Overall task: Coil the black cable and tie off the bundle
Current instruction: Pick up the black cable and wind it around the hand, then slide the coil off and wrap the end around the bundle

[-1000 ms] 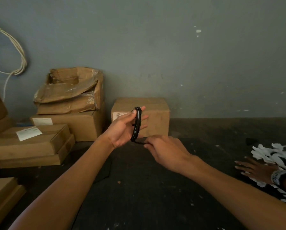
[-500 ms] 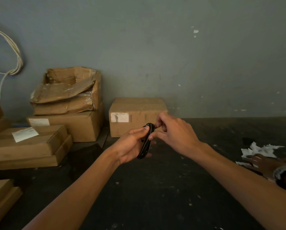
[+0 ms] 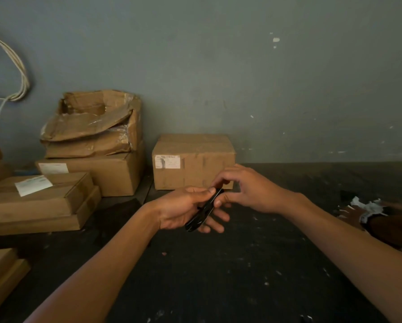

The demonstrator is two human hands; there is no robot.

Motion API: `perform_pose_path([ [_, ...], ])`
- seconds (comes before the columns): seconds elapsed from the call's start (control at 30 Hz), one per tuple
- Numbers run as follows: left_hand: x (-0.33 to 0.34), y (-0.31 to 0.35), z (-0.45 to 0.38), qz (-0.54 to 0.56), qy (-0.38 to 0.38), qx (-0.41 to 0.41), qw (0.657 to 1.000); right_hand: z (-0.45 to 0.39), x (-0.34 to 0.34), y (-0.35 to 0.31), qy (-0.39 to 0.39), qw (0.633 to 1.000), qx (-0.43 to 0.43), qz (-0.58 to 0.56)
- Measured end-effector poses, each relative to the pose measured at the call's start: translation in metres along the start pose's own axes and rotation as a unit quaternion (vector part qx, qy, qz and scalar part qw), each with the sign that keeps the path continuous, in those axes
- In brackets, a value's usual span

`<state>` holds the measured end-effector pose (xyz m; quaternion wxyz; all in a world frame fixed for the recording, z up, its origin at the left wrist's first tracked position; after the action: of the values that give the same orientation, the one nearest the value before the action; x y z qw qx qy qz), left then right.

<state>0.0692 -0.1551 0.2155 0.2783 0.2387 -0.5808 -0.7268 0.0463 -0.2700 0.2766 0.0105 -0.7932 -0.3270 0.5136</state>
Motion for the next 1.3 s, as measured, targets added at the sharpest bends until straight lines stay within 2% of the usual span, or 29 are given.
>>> perform_pose_path([
  [0.1, -0.002, 0.004, -0.002, -0.081, 0.071, 0.033, 0.994, 0.002, 0.002, 0.004, 0.007, 0.999, 0.021, -0.040],
  [0.23, -0.003, 0.006, -0.007, -0.121, 0.143, 0.070, 0.980, 0.008, 0.011, 0.020, 0.016, 0.988, 0.087, -0.122],
  [0.43, -0.002, 0.005, -0.009, -0.192, 0.203, 0.155, 0.948, 0.027, 0.034, 0.035, 0.019, 0.939, 0.186, -0.288],
  [0.57, 0.003, -0.009, -0.011, -0.227, 0.189, 0.196, 0.935, 0.044, 0.049, 0.047, 0.030, 0.906, 0.251, -0.340],
  [0.67, 0.007, -0.029, -0.012, -0.233, 0.172, 0.190, 0.938, 0.062, 0.063, 0.055, 0.030, 0.885, 0.295, -0.359],
  [0.9, 0.024, -0.094, -0.023, -0.200, 0.160, 0.135, 0.957, 0.121, 0.108, 0.079, 0.030, 0.803, 0.441, -0.400],
  [1.0, 0.039, -0.120, -0.027, -0.180, 0.163, 0.103, 0.965, 0.147, 0.123, 0.087, 0.056, 0.769, 0.482, -0.416],
  [1.1, 0.052, -0.141, -0.031, -0.167, 0.161, 0.079, 0.970, 0.170, 0.134, 0.093, 0.046, 0.740, 0.513, -0.433],
  [1.2, 0.059, -0.156, -0.036, -0.163, 0.162, 0.065, 0.971, 0.188, 0.138, 0.096, 0.027, 0.722, 0.529, -0.446],
  [1.3, 0.065, -0.168, -0.040, -0.147, 0.168, 0.053, 0.973, 0.202, 0.136, 0.101, 0.019, 0.721, 0.534, -0.441],
])
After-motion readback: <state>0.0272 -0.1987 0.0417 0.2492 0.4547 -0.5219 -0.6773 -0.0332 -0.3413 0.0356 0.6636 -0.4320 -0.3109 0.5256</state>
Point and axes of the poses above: each hand's wrist, its own z-axis away from the middle knuckle, its own x-axis out of the palm, y = z × x, the point moved 7 cm from there along -z, towards the middle knuckle, and after that the axes turned 10 degrees about y, right-handed, at the moved point
